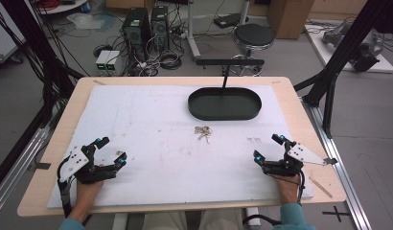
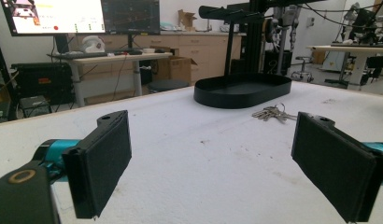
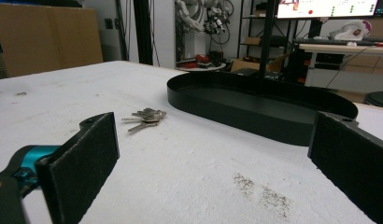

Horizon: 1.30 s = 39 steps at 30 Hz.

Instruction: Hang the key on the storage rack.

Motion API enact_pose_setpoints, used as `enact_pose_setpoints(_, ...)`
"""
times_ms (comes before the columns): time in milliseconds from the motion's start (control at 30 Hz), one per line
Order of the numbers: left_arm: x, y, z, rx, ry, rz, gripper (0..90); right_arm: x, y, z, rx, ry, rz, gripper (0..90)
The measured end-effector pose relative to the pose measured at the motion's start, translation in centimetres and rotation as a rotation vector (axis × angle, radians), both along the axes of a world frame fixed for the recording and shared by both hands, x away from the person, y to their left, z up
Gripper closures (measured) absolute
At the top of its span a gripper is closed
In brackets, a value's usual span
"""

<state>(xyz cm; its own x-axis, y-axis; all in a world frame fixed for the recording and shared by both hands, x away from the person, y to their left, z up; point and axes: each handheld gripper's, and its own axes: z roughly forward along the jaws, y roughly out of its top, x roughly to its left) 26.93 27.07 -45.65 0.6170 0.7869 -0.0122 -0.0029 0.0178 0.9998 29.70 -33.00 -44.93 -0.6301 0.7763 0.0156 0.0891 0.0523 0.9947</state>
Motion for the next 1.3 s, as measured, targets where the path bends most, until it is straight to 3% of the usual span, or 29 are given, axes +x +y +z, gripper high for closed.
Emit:
enact_pose_setpoints(533,0.0,0.0,0.0,-0.001,0.000,0.000,12.5,0.1,0.0,0.1,0.003,0.002,-0.008,1.0)
enact_pose_setpoints(667,0.0,0.0,0.0,0.000,0.000,0.000,12.5,0.6,0.1,0.4,-0.007,0.041,-0.008,1.0)
enact_pose_setpoints(867,0.0,0.0,0.0,0.000,0.000,0.000,12.5,1.6,0.5,3.2,-0.049,0.086,0.016,1.0)
enact_pose_setpoints(1133,0.0,0.0,0.0,0.003,0.000,0.002,12.5,5.1,2.4,8.4,-0.172,0.188,0.149,1.1)
enact_pose_setpoints(1267,0.0,0.0,0.0,0.002,0.000,0.001,12.5,6.8,3.5,9.8,-0.226,0.239,0.202,1.1)
enact_pose_setpoints(1300,0.0,0.0,0.0,0.001,0.001,0.001,12.5,7.8,4.3,10.6,-0.271,0.266,0.237,1.1)
